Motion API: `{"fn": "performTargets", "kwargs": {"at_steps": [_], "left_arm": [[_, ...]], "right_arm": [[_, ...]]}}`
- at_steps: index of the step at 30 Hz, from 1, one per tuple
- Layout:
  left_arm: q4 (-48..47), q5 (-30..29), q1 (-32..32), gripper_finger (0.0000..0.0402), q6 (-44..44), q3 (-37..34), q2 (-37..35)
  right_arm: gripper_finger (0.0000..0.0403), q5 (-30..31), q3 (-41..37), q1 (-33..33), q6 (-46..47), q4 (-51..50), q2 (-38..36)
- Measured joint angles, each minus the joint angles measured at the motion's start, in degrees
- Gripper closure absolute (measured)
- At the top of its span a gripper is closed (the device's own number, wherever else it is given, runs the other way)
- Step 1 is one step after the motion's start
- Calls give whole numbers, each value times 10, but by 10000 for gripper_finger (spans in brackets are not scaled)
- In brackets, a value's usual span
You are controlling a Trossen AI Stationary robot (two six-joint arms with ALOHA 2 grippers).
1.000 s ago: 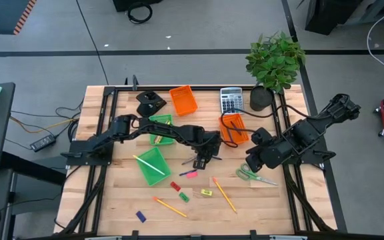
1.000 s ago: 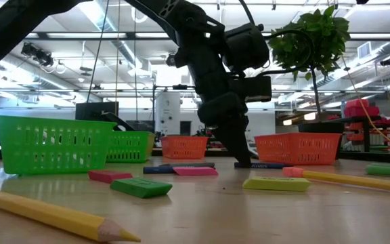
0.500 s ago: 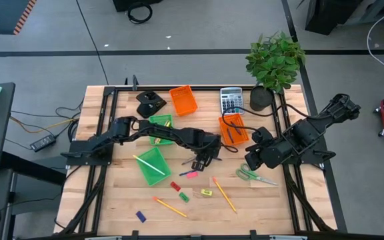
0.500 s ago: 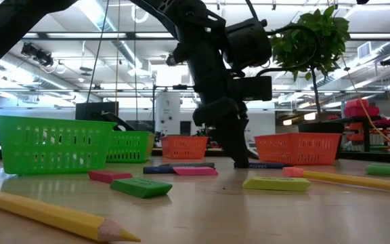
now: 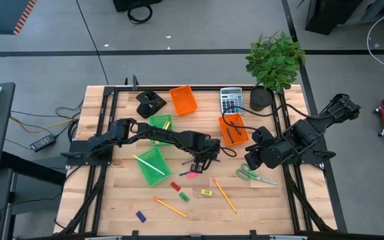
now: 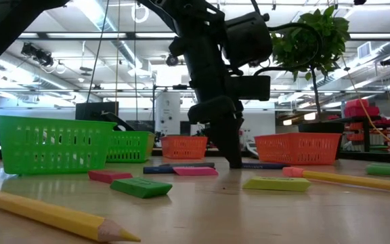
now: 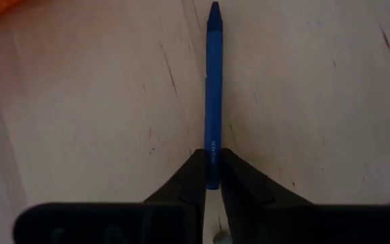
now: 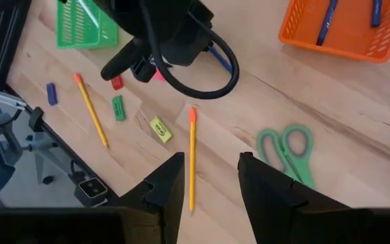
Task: Sort crayons/erasers/pens/pencils in bins
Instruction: Put the top blue crayon into the bottom orange bin
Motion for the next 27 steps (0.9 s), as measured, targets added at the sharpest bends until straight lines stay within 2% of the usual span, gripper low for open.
{"fn": "performTargets", "kwargs": {"at_steps": [8, 18, 22, 27], "left_arm": [[-23, 6, 5, 371, 0, 40, 5], [-49, 33, 38, 371, 8, 188, 10], [-25, 31, 54, 366, 18, 218, 10], [15, 30, 82, 360, 9, 223, 9]], "right_arm": [[258, 0, 0, 0, -10, 0, 0], [258, 0, 0, 0, -19, 3, -3], [258, -1, 0, 0, -19, 5, -12], [258, -1, 1, 0, -5, 5, -23]]}}
